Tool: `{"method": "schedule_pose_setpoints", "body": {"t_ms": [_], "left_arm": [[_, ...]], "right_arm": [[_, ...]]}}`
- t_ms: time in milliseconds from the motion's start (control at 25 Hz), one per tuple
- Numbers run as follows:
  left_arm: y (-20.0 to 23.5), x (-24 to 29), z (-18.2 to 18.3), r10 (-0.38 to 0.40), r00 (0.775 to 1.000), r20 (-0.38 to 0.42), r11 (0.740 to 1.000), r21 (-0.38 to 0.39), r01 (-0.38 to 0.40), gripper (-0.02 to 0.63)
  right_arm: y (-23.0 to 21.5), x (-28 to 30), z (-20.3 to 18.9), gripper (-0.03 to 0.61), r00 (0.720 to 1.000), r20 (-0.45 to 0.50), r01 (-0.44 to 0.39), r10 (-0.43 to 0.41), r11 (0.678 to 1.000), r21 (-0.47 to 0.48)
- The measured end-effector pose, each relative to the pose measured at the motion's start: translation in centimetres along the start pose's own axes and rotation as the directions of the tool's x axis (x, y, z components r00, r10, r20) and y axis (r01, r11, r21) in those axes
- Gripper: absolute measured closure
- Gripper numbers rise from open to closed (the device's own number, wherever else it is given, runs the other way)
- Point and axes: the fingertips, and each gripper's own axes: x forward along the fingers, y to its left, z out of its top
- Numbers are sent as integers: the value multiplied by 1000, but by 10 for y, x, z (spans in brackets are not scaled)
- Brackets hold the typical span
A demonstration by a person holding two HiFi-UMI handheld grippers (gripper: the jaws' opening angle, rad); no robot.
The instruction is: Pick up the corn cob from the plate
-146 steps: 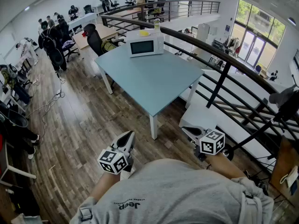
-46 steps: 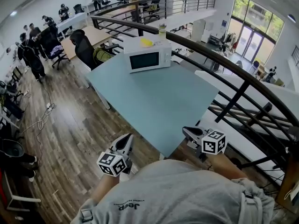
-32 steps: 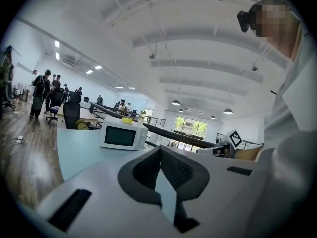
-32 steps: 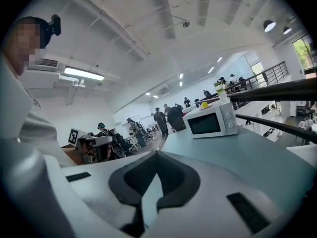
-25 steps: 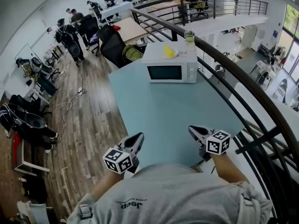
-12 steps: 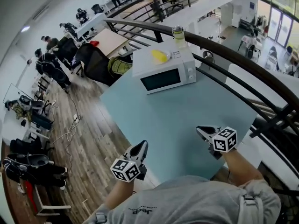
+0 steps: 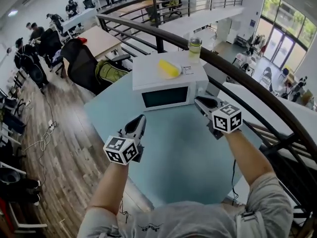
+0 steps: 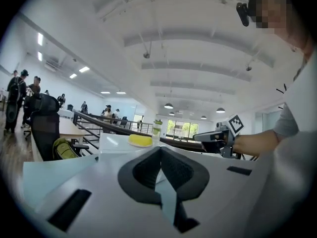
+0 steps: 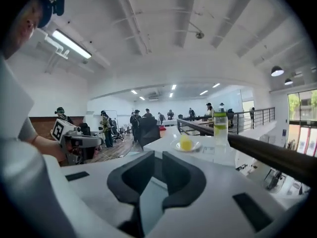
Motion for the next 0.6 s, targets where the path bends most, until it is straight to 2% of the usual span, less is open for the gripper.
{"method": "schedule_pose_setpoints", "body": {"t_ms": [120,240,480,600], "left_arm": [[20,33,14,12,1000,21,1000,20,-13,595],[39,64,20,33,999,19,999,23,-33,595],[78,124,28,83,996,21,997,3,-83,595],[89,150,30,93,995,34,996,-5,-93,595]], "right_arm": [[-27,57,33,471,1000,1,-1,1,999,-37],[-50,107,47,436,1000,-22,17,-18,998,-62],[-83,194,49,368,992,-120,23,-37,992,-120],[-95,228,45,314,984,-178,10,-32,993,-119]]}}
